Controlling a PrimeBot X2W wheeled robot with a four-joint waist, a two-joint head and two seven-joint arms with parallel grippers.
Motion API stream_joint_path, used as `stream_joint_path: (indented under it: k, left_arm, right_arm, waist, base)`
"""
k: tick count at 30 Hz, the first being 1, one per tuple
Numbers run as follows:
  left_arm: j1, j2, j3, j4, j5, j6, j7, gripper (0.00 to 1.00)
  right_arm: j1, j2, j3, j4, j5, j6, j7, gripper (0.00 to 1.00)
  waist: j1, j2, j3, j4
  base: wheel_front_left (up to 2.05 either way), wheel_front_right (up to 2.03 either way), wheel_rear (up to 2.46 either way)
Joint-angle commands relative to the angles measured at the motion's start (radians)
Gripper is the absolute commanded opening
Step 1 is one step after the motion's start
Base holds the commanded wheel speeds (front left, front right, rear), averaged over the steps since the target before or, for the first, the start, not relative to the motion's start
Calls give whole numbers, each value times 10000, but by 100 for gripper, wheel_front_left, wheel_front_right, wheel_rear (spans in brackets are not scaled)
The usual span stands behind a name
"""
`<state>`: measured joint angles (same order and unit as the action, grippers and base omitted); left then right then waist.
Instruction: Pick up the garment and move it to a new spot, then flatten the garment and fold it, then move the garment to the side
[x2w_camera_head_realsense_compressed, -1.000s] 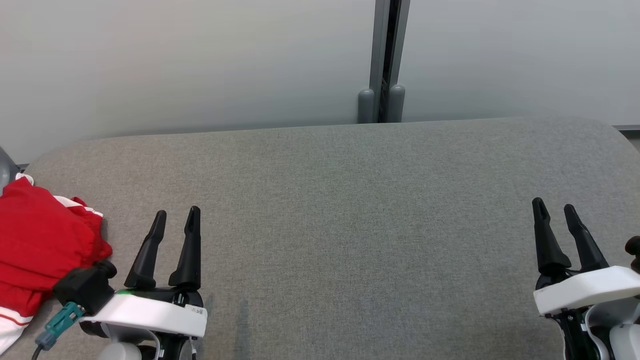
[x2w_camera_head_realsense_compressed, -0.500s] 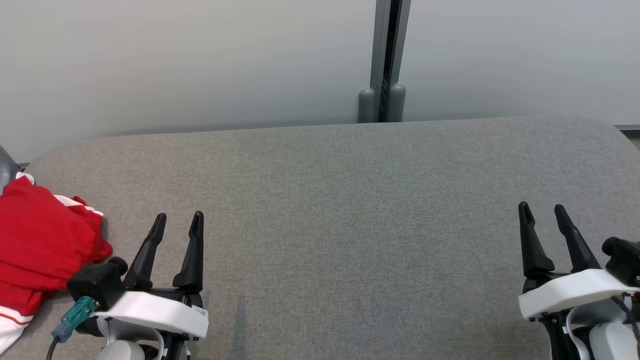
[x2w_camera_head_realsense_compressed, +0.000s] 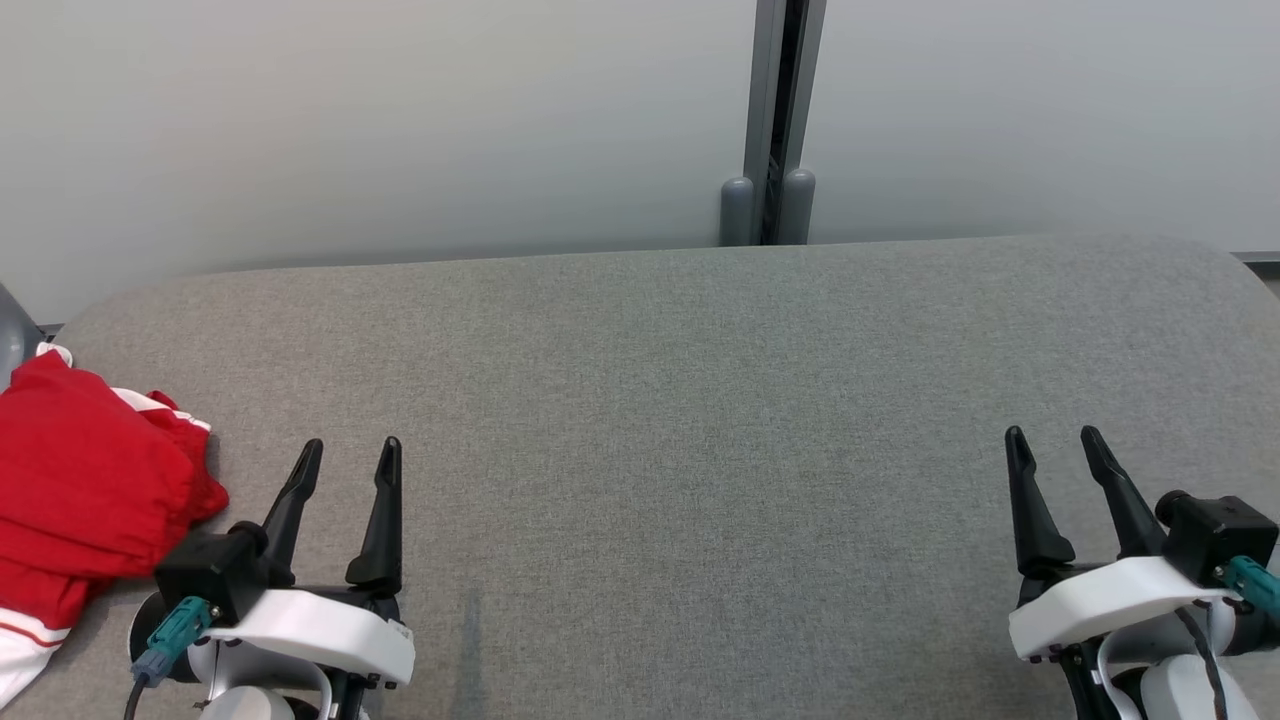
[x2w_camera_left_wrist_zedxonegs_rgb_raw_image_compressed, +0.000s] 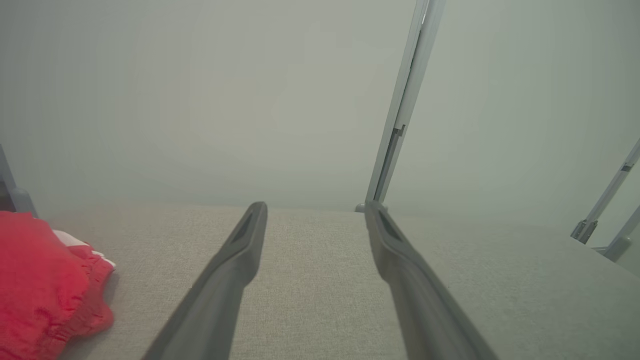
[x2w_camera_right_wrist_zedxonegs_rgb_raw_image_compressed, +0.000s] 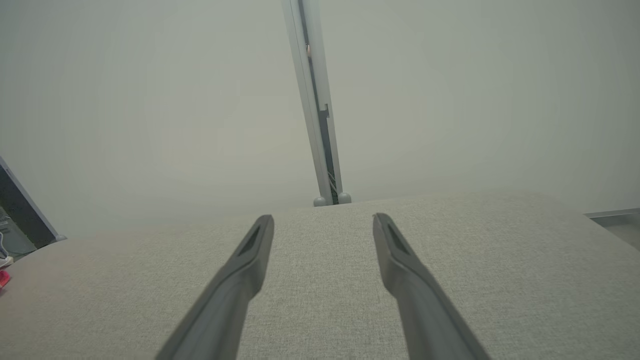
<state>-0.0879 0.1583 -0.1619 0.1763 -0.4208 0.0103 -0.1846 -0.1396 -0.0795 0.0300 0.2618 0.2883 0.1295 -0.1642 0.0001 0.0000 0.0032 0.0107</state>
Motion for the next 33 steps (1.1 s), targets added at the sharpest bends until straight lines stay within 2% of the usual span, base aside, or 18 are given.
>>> stream_joint_path:
  k: [1,18,33]
  left_arm:
    - [-120,85,11,9,216,62,-31,100]
    - [-333,92,123,472,933,291,-114,100]
    - [-413,134,239,801,1294,493,221,100]
  right_arm:
    - [-190,-52,17,-8,-242,17,-118,100]
    - [-360,129,25,546,-1027,20,-660,100]
    - [-426,207,146,933,-1457,20,-1007,100]
  waist:
    - [-1,0,2,2]
    - [-1,0,62,40]
    - [-1,0,34,112]
  base:
    - [0,0,0]
    - [0,0,0]
    - [0,0,0]
